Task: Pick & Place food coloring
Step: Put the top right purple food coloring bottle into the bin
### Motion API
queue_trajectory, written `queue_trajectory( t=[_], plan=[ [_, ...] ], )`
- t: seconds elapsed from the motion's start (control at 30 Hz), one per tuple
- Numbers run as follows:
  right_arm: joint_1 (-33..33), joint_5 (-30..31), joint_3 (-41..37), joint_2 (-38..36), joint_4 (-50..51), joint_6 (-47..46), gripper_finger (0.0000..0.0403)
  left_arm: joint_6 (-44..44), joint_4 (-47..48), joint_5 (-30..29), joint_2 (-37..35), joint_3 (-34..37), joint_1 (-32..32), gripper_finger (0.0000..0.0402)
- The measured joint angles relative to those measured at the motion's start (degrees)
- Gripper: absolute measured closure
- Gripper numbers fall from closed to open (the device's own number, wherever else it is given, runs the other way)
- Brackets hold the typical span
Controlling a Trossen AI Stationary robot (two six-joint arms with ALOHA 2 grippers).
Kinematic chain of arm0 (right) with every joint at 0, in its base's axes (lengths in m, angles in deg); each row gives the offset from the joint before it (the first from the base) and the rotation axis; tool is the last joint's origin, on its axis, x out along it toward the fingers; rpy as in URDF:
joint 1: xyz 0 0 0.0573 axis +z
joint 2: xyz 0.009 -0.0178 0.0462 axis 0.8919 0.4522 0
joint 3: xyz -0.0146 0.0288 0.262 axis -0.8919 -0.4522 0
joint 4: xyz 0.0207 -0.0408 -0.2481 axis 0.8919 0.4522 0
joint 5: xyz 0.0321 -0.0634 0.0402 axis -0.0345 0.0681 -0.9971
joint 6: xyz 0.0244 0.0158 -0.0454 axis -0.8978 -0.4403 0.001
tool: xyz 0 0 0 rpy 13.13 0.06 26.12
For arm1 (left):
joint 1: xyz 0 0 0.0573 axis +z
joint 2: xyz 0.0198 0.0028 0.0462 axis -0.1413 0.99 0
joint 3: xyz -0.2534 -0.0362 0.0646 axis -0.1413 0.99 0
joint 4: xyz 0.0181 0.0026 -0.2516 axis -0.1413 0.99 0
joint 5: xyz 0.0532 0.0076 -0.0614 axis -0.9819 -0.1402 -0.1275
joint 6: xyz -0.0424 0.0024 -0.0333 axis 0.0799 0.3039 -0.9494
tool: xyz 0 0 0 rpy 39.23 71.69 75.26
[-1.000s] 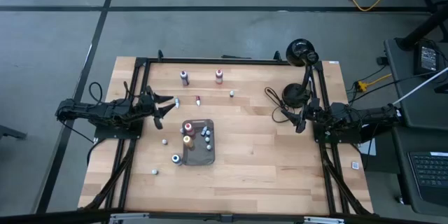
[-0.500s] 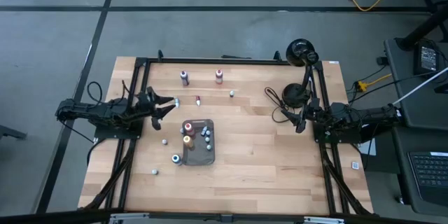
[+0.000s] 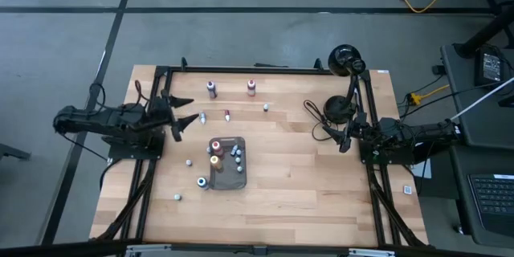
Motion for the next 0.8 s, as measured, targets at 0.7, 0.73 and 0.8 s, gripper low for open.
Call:
queue_trajectory(
  t=[0.7,0.73,0.8],
  plan=[
    [0.0,0.0,0.0,0.0,0.0,0.0,0.008,-7.8,9.1,-7.8,41.5,-32.7,2.1,0.0121],
    [0.0,0.0,0.0,0.0,0.0,0.0,0.008,-8.1,9.1,-7.5,43.5,-34.0,2.7,0.0121],
    [0.0,0.0,0.0,0.0,0.0,0.0,0.008,-8.8,9.1,-6.0,47.3,-36.6,3.9,0.0121]
  ],
)
